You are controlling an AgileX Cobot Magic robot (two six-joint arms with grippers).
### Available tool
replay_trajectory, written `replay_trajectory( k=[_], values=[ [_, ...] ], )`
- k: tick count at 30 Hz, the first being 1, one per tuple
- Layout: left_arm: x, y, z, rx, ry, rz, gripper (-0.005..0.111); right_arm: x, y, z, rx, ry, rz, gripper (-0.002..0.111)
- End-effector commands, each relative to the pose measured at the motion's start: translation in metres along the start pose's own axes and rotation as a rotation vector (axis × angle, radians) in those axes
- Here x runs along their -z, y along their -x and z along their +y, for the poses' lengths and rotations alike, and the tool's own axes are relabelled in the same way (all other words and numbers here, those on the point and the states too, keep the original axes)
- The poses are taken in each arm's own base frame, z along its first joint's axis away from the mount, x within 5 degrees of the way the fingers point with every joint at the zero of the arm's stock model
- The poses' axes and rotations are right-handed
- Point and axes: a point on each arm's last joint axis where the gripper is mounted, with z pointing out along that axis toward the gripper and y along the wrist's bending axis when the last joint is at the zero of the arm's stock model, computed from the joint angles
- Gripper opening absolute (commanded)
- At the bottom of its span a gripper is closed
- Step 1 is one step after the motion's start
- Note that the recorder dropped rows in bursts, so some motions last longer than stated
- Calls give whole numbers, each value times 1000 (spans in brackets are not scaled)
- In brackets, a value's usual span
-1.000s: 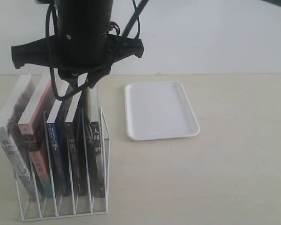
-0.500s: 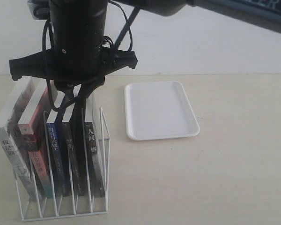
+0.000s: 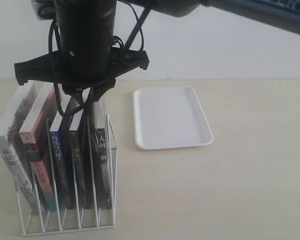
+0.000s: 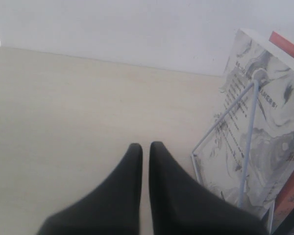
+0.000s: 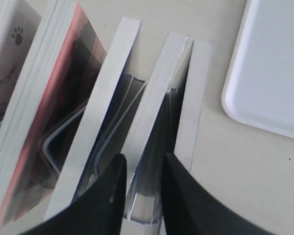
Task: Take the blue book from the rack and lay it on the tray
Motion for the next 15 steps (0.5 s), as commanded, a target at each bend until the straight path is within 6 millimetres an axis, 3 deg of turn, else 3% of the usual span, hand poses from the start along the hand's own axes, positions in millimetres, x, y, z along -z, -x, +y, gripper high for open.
replay_trajectory(
  k=[1, 9, 15],
  values=[
    [0, -1, 0, -4, 3, 0, 5, 15, 2, 1, -3, 49, -36, 24],
    [0, -1, 0, -4, 3, 0, 5, 11, 3, 5, -2, 75, -51, 24],
    [0, -1, 0, -4, 3, 0, 5, -4, 0, 11, 13, 63, -28, 24]
  ],
)
